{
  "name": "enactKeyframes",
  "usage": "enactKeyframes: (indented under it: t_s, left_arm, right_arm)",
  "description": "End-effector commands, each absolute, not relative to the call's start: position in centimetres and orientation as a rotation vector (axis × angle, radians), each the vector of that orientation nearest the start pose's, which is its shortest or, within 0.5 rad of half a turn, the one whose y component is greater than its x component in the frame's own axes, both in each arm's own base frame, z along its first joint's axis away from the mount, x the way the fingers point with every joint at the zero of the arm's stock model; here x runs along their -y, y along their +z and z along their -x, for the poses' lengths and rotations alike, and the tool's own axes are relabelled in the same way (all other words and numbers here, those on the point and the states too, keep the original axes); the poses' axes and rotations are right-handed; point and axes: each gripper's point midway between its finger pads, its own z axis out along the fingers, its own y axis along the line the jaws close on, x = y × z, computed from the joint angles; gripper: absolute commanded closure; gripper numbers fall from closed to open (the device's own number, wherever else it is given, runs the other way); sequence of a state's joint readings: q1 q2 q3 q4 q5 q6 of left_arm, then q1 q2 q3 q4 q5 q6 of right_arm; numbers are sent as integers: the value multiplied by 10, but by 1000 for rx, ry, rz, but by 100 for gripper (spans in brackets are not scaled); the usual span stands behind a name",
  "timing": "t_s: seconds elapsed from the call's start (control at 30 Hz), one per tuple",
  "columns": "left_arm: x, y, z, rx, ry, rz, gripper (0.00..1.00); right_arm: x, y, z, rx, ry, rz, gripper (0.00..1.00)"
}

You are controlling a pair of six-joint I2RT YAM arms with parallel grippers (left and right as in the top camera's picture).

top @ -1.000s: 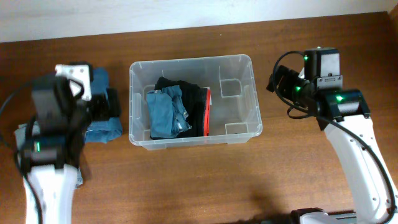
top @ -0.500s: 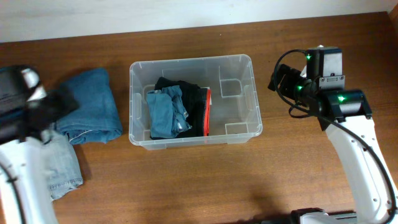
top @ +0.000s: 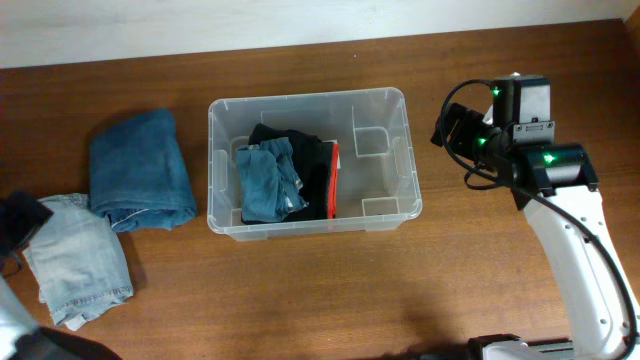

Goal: Pack container
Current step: 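Reach the left gripper to the light-wash jeans and grasp them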

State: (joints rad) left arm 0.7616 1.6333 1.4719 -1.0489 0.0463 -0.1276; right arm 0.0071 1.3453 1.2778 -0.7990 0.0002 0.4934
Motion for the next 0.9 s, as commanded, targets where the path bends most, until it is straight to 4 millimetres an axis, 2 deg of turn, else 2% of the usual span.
enactKeyframes:
  t_s: [0.0,0.1,0.27,0.37,0.4,0.5,0.6,0.87]
  left_arm:
    - [-263,151,-283,-2518,-159,1073,2]
    - [-274,138,-278,-2486,-341,980,6]
    - [-290,123,-262,-2448,-439,928,4]
    - [-297,102,-252,-2461,-478,967,3]
    - [-297,86,-252,-2475,-524,968,3]
    - [-294,62,-256,-2480,-616,967,3]
    - [-293,42,-255,-2496,-655,990,3]
    - [-300,11,-252,-2541,-637,1014,3]
  right_arm:
    - [3,238,-371,-2343,207,-594,2]
    - [3,238,-371,-2343,207,-594,2]
    - [3,238,-371,-2343,207,-594,2]
    - [3,238,-371,-2343,207,-593,2]
    - [3,238,-371,-2343,207,-594,2]
    - [3,238,-371,-2343,207,-594,2]
    - [3,238,-371,-2343,207,-594,2]
    - [3,238,-371,-2343,207,-594,2]
